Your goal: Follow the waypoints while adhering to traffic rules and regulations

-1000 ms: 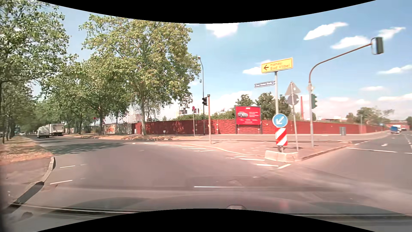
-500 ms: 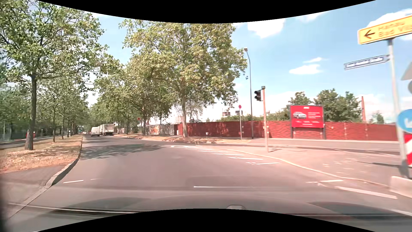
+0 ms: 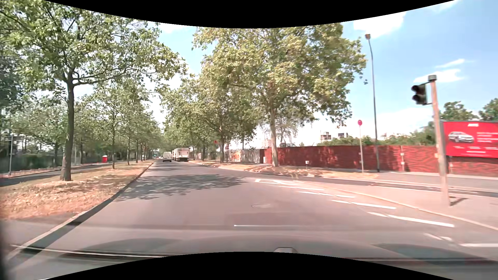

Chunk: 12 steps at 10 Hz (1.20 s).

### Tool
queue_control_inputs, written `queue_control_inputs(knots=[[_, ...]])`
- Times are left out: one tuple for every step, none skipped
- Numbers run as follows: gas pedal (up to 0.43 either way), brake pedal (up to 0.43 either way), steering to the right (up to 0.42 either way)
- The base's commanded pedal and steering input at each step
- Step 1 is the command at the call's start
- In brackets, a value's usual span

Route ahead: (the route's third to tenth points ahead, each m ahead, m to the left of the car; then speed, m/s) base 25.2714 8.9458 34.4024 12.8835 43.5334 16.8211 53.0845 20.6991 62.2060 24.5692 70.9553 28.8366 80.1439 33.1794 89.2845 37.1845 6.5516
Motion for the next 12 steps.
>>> queue_control_inputs(knots=[[0.157, 0.000, -0.271], [0.169, 0.000, -0.257], [0.177, 0.000, -0.247], [0.177, 0.000, -0.237], [0.177, 0.000, -0.222], [0.177, 0.000, -0.212], [0.177, 0.000, -0.200], [0.177, 0.000, -0.190], [0.177, 0.000, -0.180], [0.177, 0.000, -0.170], [0.177, 0.000, -0.153], [0.177, 0.000, -0.131]])
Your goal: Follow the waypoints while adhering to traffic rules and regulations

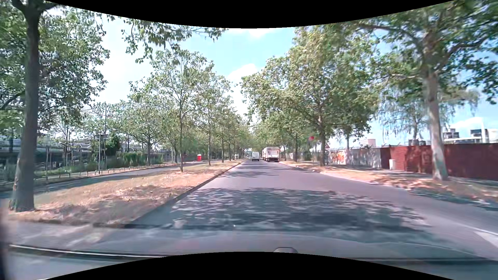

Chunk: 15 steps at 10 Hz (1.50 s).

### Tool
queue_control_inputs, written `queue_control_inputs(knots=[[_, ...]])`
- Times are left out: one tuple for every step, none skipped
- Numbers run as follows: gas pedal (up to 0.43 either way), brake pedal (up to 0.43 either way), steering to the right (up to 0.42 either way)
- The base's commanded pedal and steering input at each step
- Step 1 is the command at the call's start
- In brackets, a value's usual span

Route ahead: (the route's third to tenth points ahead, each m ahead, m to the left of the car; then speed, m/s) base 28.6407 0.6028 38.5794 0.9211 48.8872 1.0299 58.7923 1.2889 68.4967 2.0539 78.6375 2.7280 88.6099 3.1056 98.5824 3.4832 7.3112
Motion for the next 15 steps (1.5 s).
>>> queue_control_inputs(knots=[[0.177, 0.000, -0.108], [0.177, 0.000, -0.090], [0.177, 0.000, -0.071], [0.189, 0.000, -0.051], [0.189, 0.000, -0.036], [0.209, 0.000, -0.020], [0.220, 0.000, -0.003], [0.220, 0.000, 0.006], [0.228, 0.000, 0.007], [0.228, 0.000, 0.005], [0.240, 0.000, 0.005], [0.260, 0.000, 0.004], [0.268, 0.000, 0.004], [0.268, 0.000, 0.004], [0.268, 0.000, 0.004]])
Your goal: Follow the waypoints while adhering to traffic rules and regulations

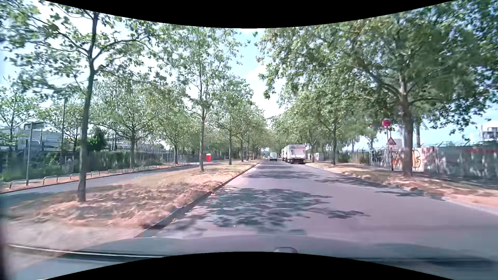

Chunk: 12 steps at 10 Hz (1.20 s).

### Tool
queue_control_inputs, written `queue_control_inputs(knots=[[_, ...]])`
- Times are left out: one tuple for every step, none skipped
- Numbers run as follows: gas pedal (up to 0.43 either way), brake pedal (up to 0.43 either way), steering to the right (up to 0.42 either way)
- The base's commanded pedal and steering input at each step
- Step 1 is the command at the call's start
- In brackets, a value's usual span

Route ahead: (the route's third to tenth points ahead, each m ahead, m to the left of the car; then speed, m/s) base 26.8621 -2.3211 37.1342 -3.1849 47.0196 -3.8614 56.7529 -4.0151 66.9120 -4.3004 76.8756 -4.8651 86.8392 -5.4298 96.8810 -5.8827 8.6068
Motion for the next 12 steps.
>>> queue_control_inputs(knots=[[0.268, 0.000, 0.004], [0.268, 0.000, 0.003], [0.260, 0.000, 0.002], [0.260, 0.000, 0.002], [0.260, 0.000, 0.002], [0.260, 0.000, 0.002], [0.260, 0.000, 0.002], [0.260, 0.000, 0.002], [0.260, 0.000, 0.005], [0.260, 0.000, 0.005], [0.260, 0.000, 0.005], [0.260, 0.000, 0.004]])
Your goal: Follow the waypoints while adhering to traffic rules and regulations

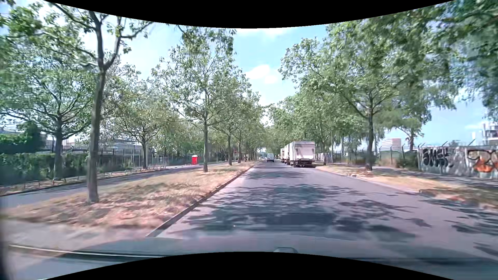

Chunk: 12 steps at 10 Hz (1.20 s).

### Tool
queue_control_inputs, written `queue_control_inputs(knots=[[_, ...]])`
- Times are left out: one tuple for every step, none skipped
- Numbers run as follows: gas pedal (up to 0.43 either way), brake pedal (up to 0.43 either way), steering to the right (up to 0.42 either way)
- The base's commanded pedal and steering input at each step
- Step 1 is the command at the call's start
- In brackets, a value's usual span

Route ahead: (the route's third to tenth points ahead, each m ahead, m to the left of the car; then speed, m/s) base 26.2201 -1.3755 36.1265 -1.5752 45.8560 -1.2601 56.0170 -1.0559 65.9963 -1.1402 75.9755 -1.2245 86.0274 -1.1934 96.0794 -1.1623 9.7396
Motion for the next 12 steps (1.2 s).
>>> queue_control_inputs(knots=[[0.260, 0.000, 0.002], [0.260, 0.000, 0.001], [0.260, 0.000, 0.001], [0.260, 0.000, 0.001], [0.260, 0.000, 0.001], [0.260, 0.000, 0.000], [0.260, 0.000, 0.000], [0.248, 0.000, 0.000], [0.248, 0.000, 0.000], [0.248, 0.000, 0.000], [0.248, 0.000, 0.000], [0.248, 0.000, 0.000]])
